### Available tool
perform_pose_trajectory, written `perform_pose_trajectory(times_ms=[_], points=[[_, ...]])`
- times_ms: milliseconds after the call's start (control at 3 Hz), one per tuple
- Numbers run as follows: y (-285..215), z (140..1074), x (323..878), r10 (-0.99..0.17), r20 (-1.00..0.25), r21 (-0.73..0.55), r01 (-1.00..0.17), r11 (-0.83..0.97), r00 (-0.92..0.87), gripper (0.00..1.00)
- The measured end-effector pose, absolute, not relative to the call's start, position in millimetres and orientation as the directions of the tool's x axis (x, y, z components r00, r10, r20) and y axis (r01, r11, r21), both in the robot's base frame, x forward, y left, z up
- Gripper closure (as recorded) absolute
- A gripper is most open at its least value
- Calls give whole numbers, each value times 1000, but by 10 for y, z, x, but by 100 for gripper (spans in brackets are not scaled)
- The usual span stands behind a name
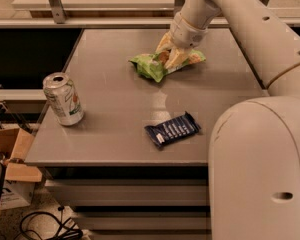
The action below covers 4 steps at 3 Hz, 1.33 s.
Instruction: Move green rice chip bag near rxbar blueberry
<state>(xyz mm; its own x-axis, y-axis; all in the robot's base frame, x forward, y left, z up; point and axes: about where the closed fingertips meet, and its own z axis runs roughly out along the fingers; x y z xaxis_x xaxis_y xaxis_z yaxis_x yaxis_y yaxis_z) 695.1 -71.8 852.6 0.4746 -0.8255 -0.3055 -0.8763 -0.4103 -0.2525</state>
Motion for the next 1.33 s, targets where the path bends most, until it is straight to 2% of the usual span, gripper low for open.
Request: perform_pose_trajectory(times_ms=[667, 1333], points=[[-1007, 9150, 6772, -853, -231, -299, -869, -394, 467, 100], [-1196, 9486, 6411, -870, -210, -301, -876, -376, 446, 100]])
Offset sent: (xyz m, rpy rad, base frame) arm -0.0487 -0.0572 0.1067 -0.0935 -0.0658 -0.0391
